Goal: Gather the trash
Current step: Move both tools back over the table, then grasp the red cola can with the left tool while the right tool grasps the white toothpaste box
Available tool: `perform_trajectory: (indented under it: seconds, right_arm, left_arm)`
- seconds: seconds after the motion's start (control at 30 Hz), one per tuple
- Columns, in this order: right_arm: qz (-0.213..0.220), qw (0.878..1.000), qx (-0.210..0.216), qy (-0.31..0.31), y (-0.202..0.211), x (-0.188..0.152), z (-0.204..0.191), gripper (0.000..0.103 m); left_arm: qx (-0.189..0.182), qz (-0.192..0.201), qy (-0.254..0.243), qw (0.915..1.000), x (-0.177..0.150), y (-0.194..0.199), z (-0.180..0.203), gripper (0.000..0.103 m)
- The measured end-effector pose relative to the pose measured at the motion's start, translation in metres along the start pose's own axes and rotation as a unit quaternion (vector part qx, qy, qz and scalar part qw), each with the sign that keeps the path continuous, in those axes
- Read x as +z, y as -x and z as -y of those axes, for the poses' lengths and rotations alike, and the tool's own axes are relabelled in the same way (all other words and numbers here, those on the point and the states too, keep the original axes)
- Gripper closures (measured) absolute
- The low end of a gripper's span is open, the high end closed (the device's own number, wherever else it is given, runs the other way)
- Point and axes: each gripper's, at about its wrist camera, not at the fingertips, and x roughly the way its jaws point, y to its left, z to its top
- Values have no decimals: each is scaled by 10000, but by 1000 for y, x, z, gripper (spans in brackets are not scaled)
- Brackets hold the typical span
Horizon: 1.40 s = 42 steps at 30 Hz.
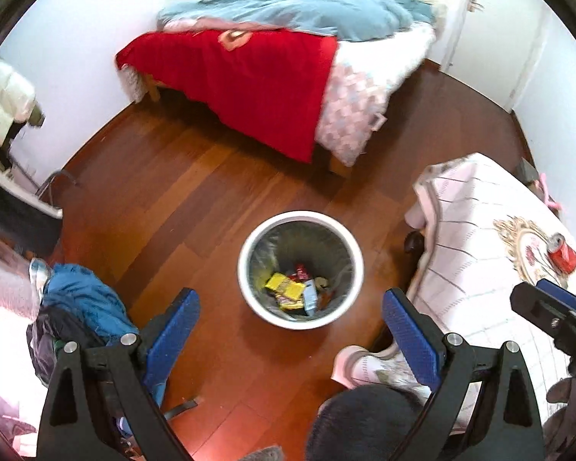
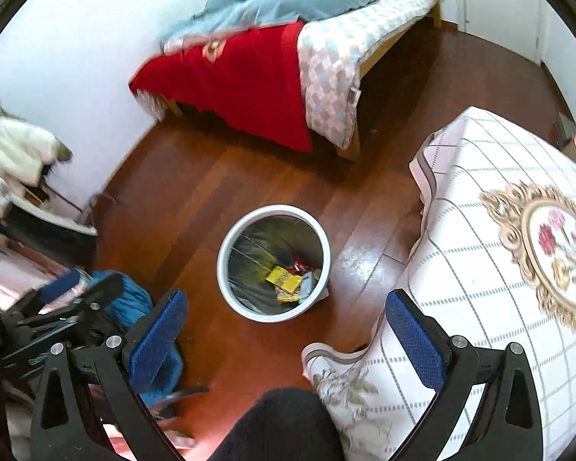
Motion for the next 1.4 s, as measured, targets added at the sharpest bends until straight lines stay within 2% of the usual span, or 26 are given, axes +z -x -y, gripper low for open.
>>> perform_trajectory:
  seconds: [0.1,0.2,0.33,0.4,0.43,0.5,0.53,0.67,0.77,0.93,1.03,1.1,1.27,1.4]
  right_arm:
    - [138,9992,59,-373,27,-12,35,0]
    - [222,9971,-80,-717,48,-22,79,0]
    - [146,9895,-578,-1313,71,-39,169,0]
    - [6,9860,-880,-1413,77,-45,208,0]
    - [-126,9827,-1176,-1428,80,-47,237,0]
    - [-439,9791,-1530,-1262,79,-44,274,0]
    - [-681,9738,-1851,-1135,77,-42,302,0]
    - [-1397,9559,-2538,-478,62,-29,377,0]
    - [-1761,9445,-2774,-48,52,-21,423,0]
    - [-2066,9365,-2719,803,29,-2,449,0]
    - [-2239,9376,-2490,933,16,1,460,0]
    - [-2180,9319,-2644,1193,9,3,465,0]
    - [-1953,9476,-2362,904,19,12,485,0]
    - [-2040,9456,-2363,913,32,10,489,6]
  left_arm:
    - [-50,105,-179,9998,-3,0,35,6]
    - [-201,-3,-346,9992,-7,-15,80,6]
    - [-404,-202,-772,9960,-14,-49,159,6]
    - [-372,-256,-972,9942,-21,-60,198,6]
    - [-392,-308,-1090,9928,-26,-68,221,6]
    - [-418,-457,-1334,9891,-35,-83,267,6]
    - [-443,-506,-1514,9862,-40,-91,295,6]
    - [-490,-584,-1940,9780,-49,-111,367,6]
    - [-522,-666,-2070,9747,-47,-126,405,6]
    - [-450,-672,-2337,9690,-45,-142,434,6]
    - [-372,-602,-2548,9644,-44,-150,441,5]
    - [-406,-554,-2640,9621,-43,-151,442,5]
    - [-253,-305,-3050,9515,-33,-148,449,5]
    - [-221,-75,-3211,9468,-18,-141,452,5]
